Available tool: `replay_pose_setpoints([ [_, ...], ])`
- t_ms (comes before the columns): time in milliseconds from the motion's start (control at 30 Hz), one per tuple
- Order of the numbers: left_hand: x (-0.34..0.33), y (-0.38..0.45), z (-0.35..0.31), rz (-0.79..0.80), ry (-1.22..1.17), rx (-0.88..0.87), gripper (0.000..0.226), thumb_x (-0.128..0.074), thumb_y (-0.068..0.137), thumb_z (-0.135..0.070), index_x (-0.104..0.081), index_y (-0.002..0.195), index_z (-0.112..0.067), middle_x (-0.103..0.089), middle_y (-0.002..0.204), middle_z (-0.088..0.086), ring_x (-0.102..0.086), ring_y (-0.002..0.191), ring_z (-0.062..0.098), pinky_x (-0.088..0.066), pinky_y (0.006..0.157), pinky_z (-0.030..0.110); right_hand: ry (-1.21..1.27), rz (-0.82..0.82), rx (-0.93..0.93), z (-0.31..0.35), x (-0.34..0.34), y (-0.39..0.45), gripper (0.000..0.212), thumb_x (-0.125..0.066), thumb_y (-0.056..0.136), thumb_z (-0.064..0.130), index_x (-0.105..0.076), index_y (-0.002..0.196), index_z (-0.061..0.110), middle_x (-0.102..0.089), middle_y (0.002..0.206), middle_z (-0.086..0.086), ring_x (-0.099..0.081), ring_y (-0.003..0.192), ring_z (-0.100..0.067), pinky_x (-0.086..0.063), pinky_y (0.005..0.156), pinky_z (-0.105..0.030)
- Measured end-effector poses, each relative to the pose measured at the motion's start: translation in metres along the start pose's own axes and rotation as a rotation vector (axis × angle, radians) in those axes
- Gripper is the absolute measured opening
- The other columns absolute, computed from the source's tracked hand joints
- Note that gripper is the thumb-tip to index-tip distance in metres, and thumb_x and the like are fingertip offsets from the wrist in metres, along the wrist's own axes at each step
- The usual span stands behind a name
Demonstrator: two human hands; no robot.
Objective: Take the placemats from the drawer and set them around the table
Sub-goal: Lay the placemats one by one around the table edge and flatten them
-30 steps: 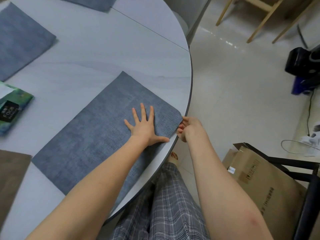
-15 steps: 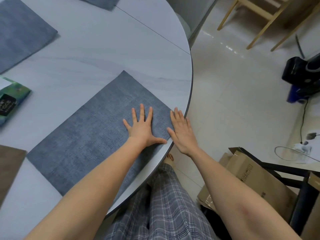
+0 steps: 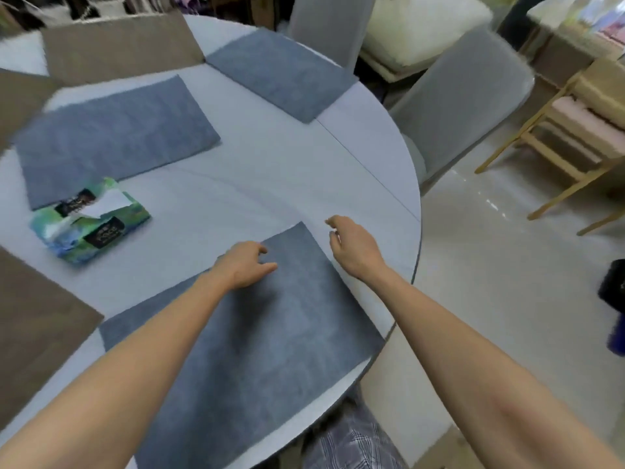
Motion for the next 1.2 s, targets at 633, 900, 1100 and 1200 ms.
replay_pose_setpoints([
  [633,0.021,0.123,0.069,-0.048,-0.279,0.669,0.113,-0.058,0.081,-0.063,0.027,0.147,-0.028,0.040,0.151,-0.001,0.029,0.143,0.030,0.005,0.115,0.062,-0.530,0.207,0.977,0.166,-0.102,0.352,0.044,-0.047,0.082,-0.004,-0.045,0.125,0.004,-0.046,0.130,-0.016,-0.041,0.123,-0.032,-0.032,0.100,-0.035],
  [900,0.026,0.128,0.071,0.000,-0.243,0.686,0.119,-0.066,0.079,-0.057,0.027,0.148,-0.026,0.039,0.152,0.002,0.027,0.144,0.033,-0.003,0.115,0.064,-0.551,0.258,1.011,0.213,-0.142,0.391,0.035,-0.033,0.097,0.006,-0.037,0.132,0.000,-0.043,0.132,-0.023,-0.041,0.126,-0.035,-0.038,0.095,-0.044],
  [1100,0.031,0.124,0.070,-0.024,-0.292,0.680,0.111,-0.065,0.082,-0.051,0.019,0.151,-0.027,0.031,0.156,0.000,0.022,0.146,0.030,-0.003,0.116,0.061,-0.534,0.176,0.933,0.217,-0.096,0.390,0.032,-0.038,0.092,-0.002,-0.051,0.120,0.002,-0.058,0.109,-0.025,-0.059,0.099,-0.040,-0.045,0.076,-0.041],
  [1200,0.050,0.118,0.069,-0.215,-0.349,0.701,0.089,-0.057,0.091,-0.041,0.005,0.154,-0.025,0.016,0.161,0.001,0.011,0.149,0.026,-0.004,0.120,0.051,-0.477,0.076,0.935,0.195,-0.053,0.381,0.030,-0.045,0.086,-0.003,-0.053,0.114,0.003,-0.058,0.099,-0.022,-0.058,0.090,-0.036,-0.035,0.065,-0.037],
])
Point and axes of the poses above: each hand's wrist, its own y-axis towards the middle knuckle, its own x-axis out of the back of the hand, z = x × y, the point moved 3 cm from there along y, towards the middle knuckle
